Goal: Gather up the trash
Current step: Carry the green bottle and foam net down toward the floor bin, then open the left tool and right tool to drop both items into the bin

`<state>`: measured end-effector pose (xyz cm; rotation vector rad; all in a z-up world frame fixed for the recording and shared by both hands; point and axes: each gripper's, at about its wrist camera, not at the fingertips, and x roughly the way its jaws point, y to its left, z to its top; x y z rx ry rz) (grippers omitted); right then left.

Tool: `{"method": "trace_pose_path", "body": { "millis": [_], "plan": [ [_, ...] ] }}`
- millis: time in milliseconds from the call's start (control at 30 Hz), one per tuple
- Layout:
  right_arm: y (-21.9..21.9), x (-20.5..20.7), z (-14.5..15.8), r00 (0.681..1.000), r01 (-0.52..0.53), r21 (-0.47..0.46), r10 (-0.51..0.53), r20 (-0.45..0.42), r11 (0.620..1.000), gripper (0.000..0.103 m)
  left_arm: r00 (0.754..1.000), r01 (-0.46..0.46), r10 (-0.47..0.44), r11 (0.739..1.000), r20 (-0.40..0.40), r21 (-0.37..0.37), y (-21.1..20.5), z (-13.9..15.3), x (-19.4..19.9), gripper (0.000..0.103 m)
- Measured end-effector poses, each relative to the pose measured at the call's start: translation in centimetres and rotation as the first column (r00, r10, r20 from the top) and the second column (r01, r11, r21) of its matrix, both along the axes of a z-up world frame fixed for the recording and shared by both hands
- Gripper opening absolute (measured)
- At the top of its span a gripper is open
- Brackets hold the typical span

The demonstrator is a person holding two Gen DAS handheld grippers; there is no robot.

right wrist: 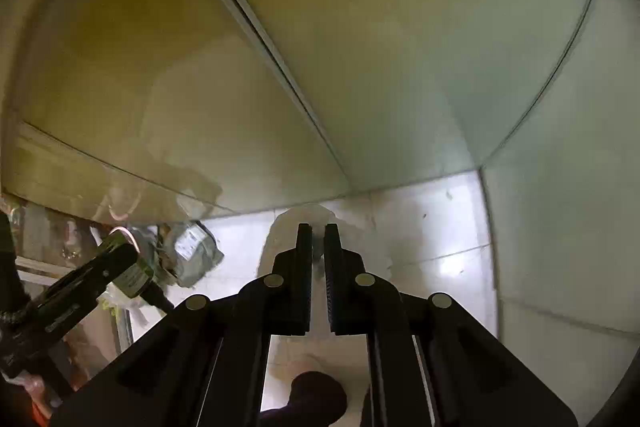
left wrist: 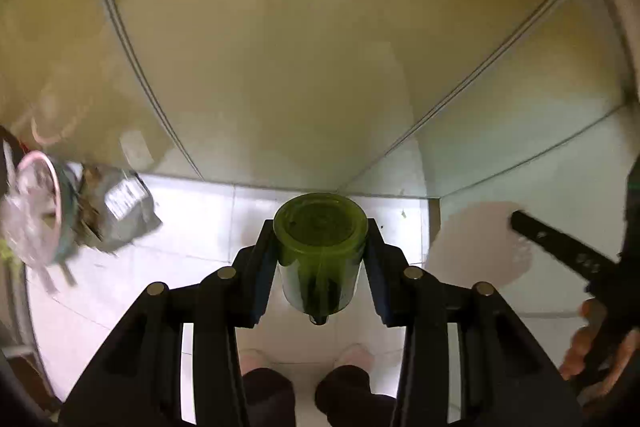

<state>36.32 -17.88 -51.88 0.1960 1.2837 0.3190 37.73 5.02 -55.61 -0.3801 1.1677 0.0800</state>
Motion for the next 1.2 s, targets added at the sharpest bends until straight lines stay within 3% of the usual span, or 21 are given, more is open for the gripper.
{"method": "trace_pose_path", "body": {
  "millis": [100, 233, 367, 500, 733, 833, 900, 1033, 1200],
  "plan": [
    [1.1, 0.2, -4.6, 0.999, -0.019, 0.022, 0.02, -0.036, 1.0, 0.006, 1.0, -0.017, 0.017, 1.0, -0.018, -0.012, 0.4, -4.9, -0.1, 0.041],
    [3.4, 0.2, -10.2, 0.994, -0.086, 0.028, 0.088, -0.07, 0.996, 0.007, 0.999, -0.03, 0.029, 0.999, -0.033, -0.023, 0.5, -9.2, -0.2, 0.041],
    [4.8, 0.2, -13.1, 0.982, -0.146, 0.044, 0.15, -0.116, 0.988, 0.009, 0.998, -0.038, 0.036, 0.998, -0.056, -0.044, 0.3, -12.8, 0.1, 0.041],
    [4.3, 0.3, -14.3, 0.971, -0.172, 0.049, 0.178, -0.162, 0.984, 0.032, 0.996, -0.041, 0.035, 0.996, -0.087, -0.075, -0.3, -15.4, 0.6, 0.041],
    [2.5, 0.4, -13.0, 0.978, -0.153, 0.035, 0.156, -0.135, 0.988, 0.035, 0.99, -0.009, -0.009, 0.992, -0.14, -0.127, -2.4, -17.9, 2.0, 0.041],
    [1.5, 0.5, -11.7, 0.984, -0.136, 0.026, 0.138, -0.116, 0.99, 0.035, 0.986, 0.003, -0.023, 0.992, -0.166, -0.122, -2.7, -18.1, 2.1, 0.051],
    [1.2, 0.5, -10.4, 0.985, -0.134, 0.023, 0.136, -0.103, 0.991, 0.035, 0.986, 0.001, -0.023, 0.992, -0.166, -0.127, -2.9, -17.7, 2.0, 0.053],
    [0.9, 0.5, -7.7, 0.988, -0.131, 0.018, 0.132, -0.079, 0.991, 0.035, 0.984, 0.003, -0.023, 0.994, -0.174, -0.111, -2.7, -15.5, 1.7, 0.053],
    [0.7, 0.1, -1.9, 0.991, -0.126, 0.032, 0.127, -0.051, 0.992, 0.035, 0.989, 0.015, -0.025, 0.997, -0.143, -0.072, -2.6, -8.8, 1.2, 0.053]
  ]
}}
